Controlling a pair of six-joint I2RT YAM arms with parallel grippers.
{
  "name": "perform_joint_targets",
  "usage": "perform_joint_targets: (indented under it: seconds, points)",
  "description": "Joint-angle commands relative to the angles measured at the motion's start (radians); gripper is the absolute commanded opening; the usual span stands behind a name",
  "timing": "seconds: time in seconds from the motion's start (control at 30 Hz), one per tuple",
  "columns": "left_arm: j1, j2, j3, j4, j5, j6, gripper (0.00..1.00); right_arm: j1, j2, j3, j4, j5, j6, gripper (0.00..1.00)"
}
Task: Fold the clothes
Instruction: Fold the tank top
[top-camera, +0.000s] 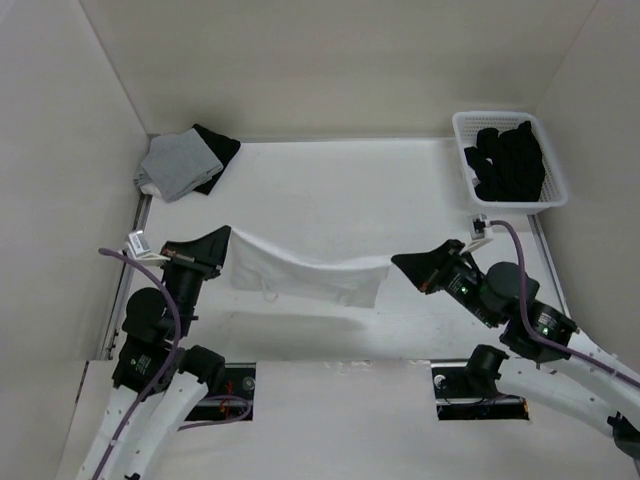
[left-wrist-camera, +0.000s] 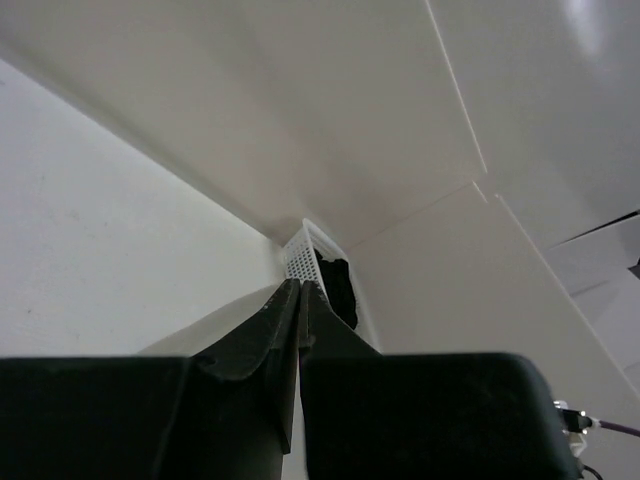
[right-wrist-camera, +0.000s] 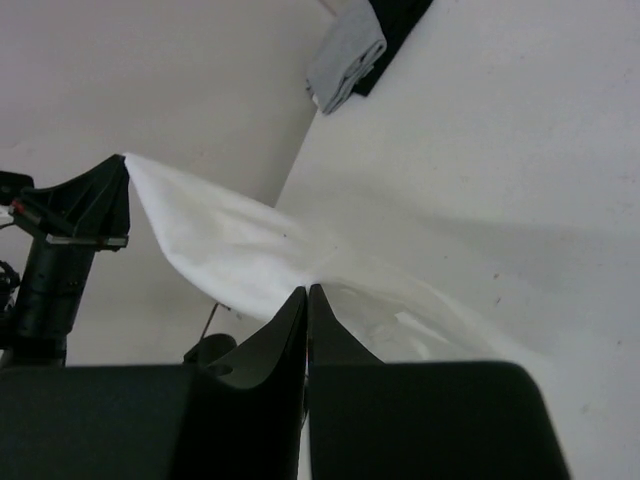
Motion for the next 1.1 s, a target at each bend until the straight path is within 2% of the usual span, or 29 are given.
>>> perform_joint_targets:
  seconds: [0.0, 0.07, 0.17, 0.33, 0.47, 0.63, 0.8, 1.07]
  points:
    - [-0.036, 0.004, -0.028, -0.225, -0.063, 0.014, 0.0, 0.07, 0.043, 0.014, -0.142, 0.141, 0.018, 0.04]
    - [-0.042, 0.037, -0.058, -0.21, -0.08, 0.013, 0.0, 0.052, 0.094, -0.001, -0.113, 0.126, 0.012, 0.04]
    - [-0.027, 0.15, -0.117, -0.102, -0.081, 0.026, 0.01, -0.092, 0.209, -0.052, 0.011, 0.004, -0.014, 0.04]
    - [0.059, 0.53, -0.151, 0.202, -0.026, 0.053, 0.01, -0.387, 0.517, -0.087, 0.291, -0.265, -0.031, 0.04]
    - [0.117, 0.918, -0.06, 0.457, 0.018, 0.039, 0.01, -0.513, 0.831, 0.023, 0.417, -0.346, -0.031, 0.04]
    - [0.14, 1.235, 0.124, 0.54, 0.042, 0.025, 0.01, -0.593, 1.088, 0.173, 0.469, -0.401, -0.017, 0.03]
    - [0.157, 1.306, 0.188, 0.557, 0.071, 0.005, 0.01, -0.614, 1.105, 0.192, 0.487, -0.402, -0.012, 0.03]
    - [0.2, 1.154, -0.032, 0.64, 0.124, -0.012, 0.01, -0.614, 0.949, 0.007, 0.544, -0.369, -0.016, 0.03]
